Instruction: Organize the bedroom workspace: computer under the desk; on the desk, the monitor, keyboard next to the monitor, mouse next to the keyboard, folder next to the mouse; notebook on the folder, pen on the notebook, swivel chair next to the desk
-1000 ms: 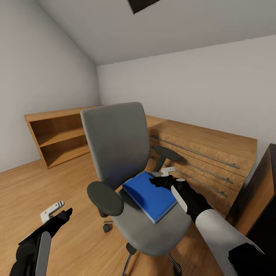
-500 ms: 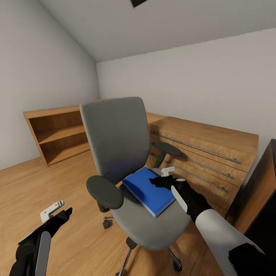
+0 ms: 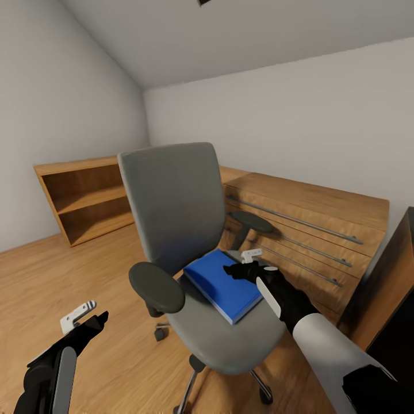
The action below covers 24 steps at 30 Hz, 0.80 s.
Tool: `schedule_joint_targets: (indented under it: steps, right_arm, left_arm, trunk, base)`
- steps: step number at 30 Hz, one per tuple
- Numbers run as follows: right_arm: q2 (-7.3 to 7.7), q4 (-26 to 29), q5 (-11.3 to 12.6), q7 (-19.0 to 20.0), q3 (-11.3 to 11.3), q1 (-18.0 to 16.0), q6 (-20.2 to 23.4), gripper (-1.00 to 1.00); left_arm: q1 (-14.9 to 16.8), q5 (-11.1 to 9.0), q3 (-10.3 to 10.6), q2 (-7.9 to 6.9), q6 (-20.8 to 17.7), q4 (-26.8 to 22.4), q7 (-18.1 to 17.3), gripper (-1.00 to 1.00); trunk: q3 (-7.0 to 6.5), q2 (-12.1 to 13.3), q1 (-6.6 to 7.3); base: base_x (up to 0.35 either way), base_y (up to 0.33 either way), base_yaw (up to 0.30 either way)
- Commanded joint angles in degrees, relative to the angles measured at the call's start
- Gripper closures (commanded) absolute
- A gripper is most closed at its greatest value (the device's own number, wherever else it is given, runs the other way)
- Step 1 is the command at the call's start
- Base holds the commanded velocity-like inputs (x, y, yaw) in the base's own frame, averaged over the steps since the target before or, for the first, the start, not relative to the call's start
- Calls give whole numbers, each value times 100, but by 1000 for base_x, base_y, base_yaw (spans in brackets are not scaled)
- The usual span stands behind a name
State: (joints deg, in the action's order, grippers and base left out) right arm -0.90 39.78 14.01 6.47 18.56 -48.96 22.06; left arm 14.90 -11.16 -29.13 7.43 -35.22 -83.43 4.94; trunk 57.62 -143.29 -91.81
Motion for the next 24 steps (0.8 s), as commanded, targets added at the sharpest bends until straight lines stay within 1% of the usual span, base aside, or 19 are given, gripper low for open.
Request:
schedule_joint_targets:
  steps: [1,3,24]
  right_arm:
    - [2,-102,-3,3,8,1,26,-100]
    - [2,-102,-3,2,8,1,26,-100]
    - [11,-102,-3,-5,15,1,26,-100]
  left_arm:
    - [5,-62,-5,4,-29,-8,42,-100]
    - [5,-62,-5,4,-28,-7,42,-100]
    - [5,-61,-5,-13,-24,17,36,-100]
  trunk:
    - [30,-3,-2]
    - [74,-6,-7]
    - [74,-6,-7]
  base:
    - [0,0,0]
    - [0,0,0]
    - [0,0,0]
